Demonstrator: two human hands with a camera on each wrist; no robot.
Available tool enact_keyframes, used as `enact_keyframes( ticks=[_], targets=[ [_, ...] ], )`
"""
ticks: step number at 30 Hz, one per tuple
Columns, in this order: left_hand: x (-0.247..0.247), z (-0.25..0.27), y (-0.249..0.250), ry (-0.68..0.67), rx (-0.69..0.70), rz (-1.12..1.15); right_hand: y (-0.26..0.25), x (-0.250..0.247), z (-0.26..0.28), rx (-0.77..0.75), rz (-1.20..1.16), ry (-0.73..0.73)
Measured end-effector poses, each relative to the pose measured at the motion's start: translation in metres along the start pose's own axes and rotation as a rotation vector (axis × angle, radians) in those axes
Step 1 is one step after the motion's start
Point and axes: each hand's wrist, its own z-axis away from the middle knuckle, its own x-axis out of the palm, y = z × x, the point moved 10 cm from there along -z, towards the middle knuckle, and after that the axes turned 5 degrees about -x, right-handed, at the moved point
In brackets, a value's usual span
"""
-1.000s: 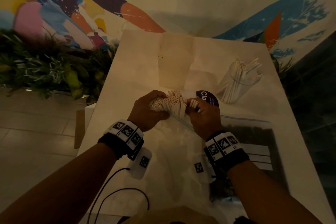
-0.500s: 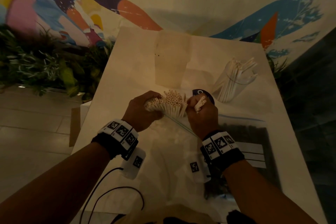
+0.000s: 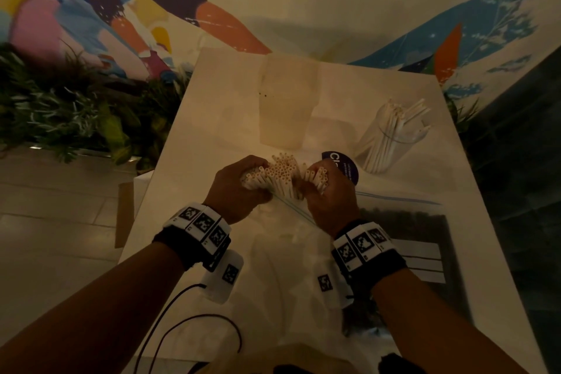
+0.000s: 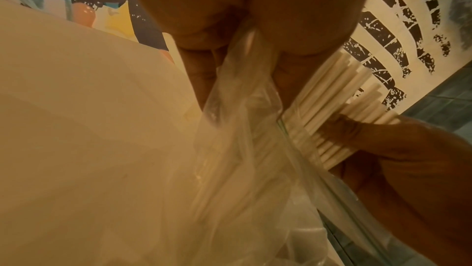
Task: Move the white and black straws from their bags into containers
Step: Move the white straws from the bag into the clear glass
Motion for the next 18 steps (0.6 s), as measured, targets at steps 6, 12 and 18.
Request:
enact_keyframes(
  ticks=[6,12,18],
  targets=[
    [-0.001,0.000,-0.002,0.009,-0.018,-0.009,0.001,-0.003,-0.002,0.039,0.052,-0.002],
    [-0.002,0.001,-0.001,0.009,-0.017,-0.055,0.008,-0.004,0.002,0.066,0.137,-0.032],
    [0.000,0.002,-0.006,-0.014,-0.016,-0.044,0.026,0.006,0.009,0.144,0.385,-0.223]
  ],
)
